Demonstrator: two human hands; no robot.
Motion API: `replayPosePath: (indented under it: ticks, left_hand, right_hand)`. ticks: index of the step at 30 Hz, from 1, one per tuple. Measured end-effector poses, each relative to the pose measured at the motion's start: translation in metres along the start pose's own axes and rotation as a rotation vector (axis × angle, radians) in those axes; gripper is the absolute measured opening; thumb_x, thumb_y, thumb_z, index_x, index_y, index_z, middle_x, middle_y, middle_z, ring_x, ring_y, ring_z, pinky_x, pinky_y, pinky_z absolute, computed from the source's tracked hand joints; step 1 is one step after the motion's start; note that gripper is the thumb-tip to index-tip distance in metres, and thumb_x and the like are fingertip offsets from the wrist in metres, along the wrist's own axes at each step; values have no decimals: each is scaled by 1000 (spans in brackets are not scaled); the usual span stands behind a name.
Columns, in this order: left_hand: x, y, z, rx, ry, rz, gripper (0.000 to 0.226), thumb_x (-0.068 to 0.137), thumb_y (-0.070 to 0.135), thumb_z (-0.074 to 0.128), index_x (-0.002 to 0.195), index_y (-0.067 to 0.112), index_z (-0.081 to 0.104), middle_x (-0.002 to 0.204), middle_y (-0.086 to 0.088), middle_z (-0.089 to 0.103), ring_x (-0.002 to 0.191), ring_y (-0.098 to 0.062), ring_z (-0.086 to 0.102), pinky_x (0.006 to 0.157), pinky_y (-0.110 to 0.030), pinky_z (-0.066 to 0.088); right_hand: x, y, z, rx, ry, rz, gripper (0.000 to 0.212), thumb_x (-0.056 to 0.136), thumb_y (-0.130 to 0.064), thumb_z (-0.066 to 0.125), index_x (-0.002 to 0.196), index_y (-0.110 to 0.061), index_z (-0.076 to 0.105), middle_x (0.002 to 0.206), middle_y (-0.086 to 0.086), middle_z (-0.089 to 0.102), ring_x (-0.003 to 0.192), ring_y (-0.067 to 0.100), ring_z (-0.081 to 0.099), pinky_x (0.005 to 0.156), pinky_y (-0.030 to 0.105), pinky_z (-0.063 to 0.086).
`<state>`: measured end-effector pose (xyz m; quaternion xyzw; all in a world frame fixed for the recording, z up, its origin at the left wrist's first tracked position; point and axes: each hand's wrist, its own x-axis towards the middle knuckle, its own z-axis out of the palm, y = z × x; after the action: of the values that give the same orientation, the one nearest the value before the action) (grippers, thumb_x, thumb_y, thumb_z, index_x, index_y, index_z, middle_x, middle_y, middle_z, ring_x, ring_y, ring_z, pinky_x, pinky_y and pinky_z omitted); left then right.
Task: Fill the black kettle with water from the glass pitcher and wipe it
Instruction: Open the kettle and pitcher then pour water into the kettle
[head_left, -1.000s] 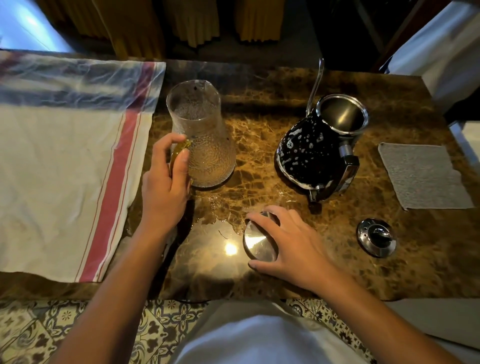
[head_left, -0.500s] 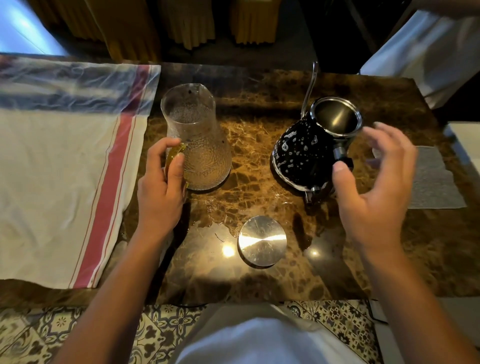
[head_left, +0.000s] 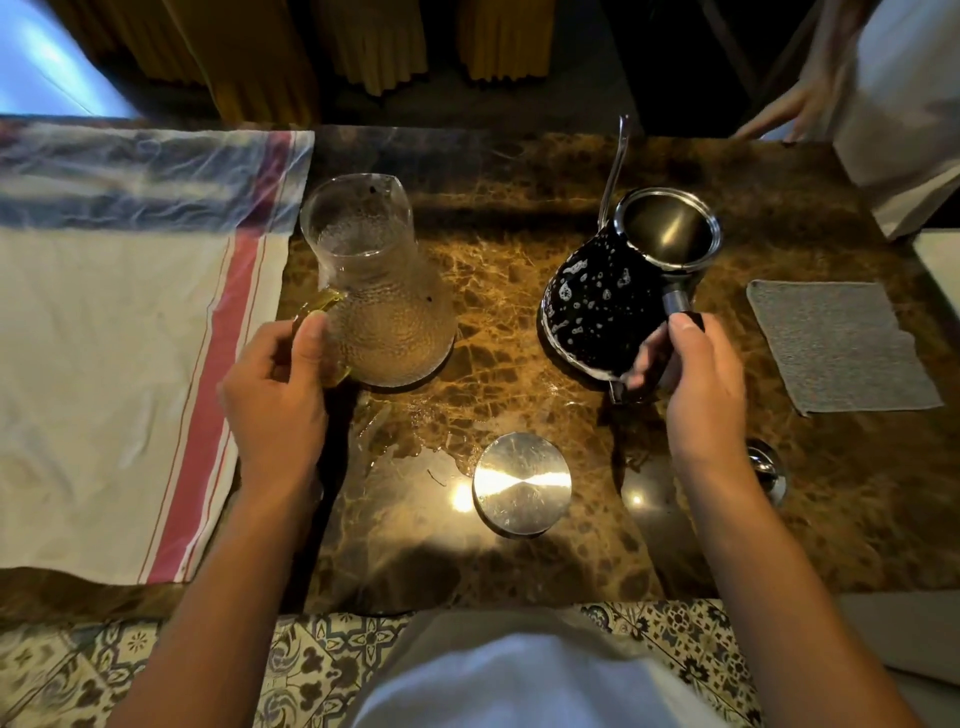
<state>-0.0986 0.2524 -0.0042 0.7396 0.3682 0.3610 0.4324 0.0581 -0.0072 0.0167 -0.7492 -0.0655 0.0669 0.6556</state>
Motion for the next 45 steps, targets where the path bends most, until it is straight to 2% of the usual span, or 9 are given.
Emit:
replayPosePath:
  ticks: [2,7,12,19,24,27,31,36,45]
  left_hand:
    - [-1,4,2,-91,-71,-75,31,109,36,50,84,25,65,74,10,63,67,5,59,66,-6,47]
    - [3,9,7,-327,-112,-210,43,96,54,56,78,15,62,77,-14,50,72,-21,49,70,-34,45]
    - [10,12,14,-293,4,-235,48,88,56,63,49,28,56,53,8,43,53,-15,37,52,-27,34]
    - [24,8,10,-270,46,-211,45,88,46,64,48,25,59,47,14,42,51,-17,34,51,-26,33]
    - [32,33,0,-70,-55,-95,44,91,42,68,57,15,59,45,10,47,49,-14,38,51,-24,40]
    - [39,49,-9,2,-137,2,47,96,37,66,59,9,57,47,-1,47,48,-13,37,49,-29,35]
    - [39,71,-17,121,-248,60,62,99,39,64,69,-14,53,64,-36,47,58,-45,35,56,-43,34]
    - [47,94,-17,52,-363,-11,74,79,76,68,61,7,48,51,-7,34,53,-38,25,53,-45,28]
    - [40,132,-2,175,-495,157,77,91,59,63,71,-14,51,58,-19,37,59,-43,35,58,-42,35]
  right_hand:
    - [1,1,2,107,-57,23,27,99,-38,48,85,-15,52,63,3,49,55,18,45,57,27,46]
    - [4,5,7,174,-50,45,38,93,-52,51,72,-20,49,48,-4,40,44,18,33,47,29,31]
    - [1,7,8,174,-122,28,42,97,-50,49,71,-16,48,49,-1,39,44,20,34,46,30,30]
    - [-6,4,9,154,-183,47,46,97,-50,48,76,-9,47,56,8,37,51,27,31,49,47,25]
    - [-6,0,9,155,-174,129,45,90,-44,50,71,-4,43,55,7,34,53,26,28,51,44,23]
    - [-3,2,10,132,-159,72,43,93,-41,49,67,-7,42,51,1,37,48,22,33,48,33,29]
    - [-1,6,9,130,-191,4,46,97,-39,46,66,-6,40,48,-5,39,43,18,35,46,30,32]
    - [2,7,7,173,-245,37,50,95,-42,47,71,1,37,48,4,32,44,21,29,45,34,26]
    - [2,15,4,207,-252,26,52,97,-45,49,72,0,39,54,18,27,47,39,26,45,39,24]
